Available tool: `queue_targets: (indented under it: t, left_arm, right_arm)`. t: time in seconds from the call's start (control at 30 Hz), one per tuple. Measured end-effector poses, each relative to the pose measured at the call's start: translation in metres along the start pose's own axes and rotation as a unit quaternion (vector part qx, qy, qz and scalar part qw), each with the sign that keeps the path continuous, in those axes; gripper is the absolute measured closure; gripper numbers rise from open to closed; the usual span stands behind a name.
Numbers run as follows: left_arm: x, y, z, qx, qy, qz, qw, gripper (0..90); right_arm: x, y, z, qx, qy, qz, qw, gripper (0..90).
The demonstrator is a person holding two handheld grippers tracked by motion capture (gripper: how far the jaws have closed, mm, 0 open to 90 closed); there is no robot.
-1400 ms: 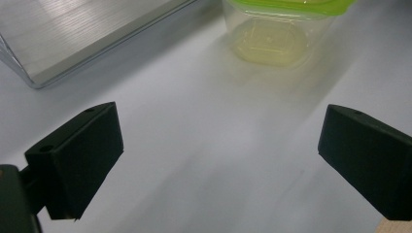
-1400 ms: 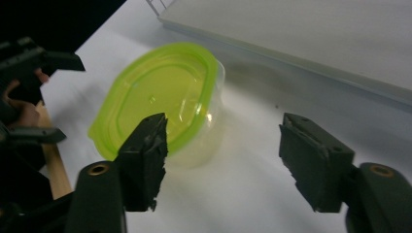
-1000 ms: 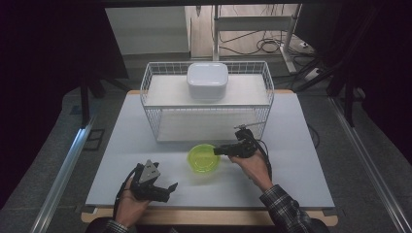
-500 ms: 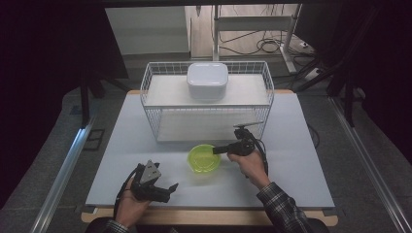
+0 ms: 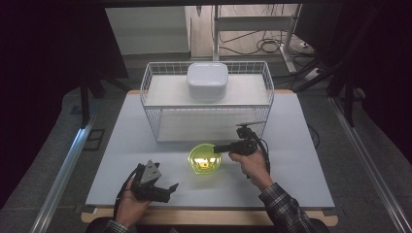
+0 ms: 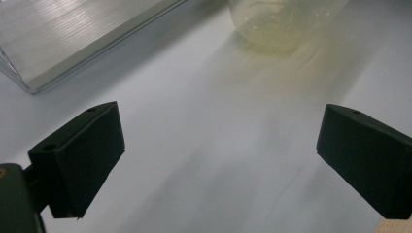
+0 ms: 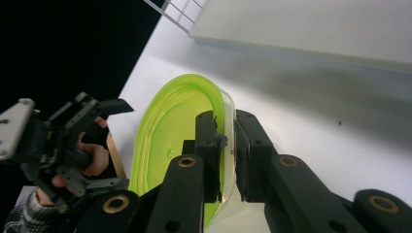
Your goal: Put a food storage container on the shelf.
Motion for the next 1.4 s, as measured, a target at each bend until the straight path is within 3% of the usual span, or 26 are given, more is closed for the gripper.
queue_targets:
  t: [0.3,0.87,1.4]
  left_arm:
    - [0.000,-0.001,0.001,0.003,-0.003,-0.004,1.0000,3.1]
    - [0.000,-0.002,0.002,0.005,-0.008,-0.007,0.9999,3.0]
    - [0.000,-0.002,0.004,0.010,-0.011,-0.005,0.9999,2.5]
  right_arm:
    - [0.005,-0.022,0.019,0.003,-0.021,-0.022,0.9995,81.5]
    - [0.023,-0.056,0.046,0.018,-0.035,-0.050,0.9980,81.6]
    - [0.053,-0.099,0.080,0.019,-0.052,-0.087,0.9947,81.6]
Point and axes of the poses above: each handheld gripper's, and its own axes: y roughly forward along the jaws, x roughly out of its top, z roughly to its left, the point moved 3 cm from there along y, roughly forward along the jaws, and after that the axes turned 8 degrees about z, right-handed, at the moved point
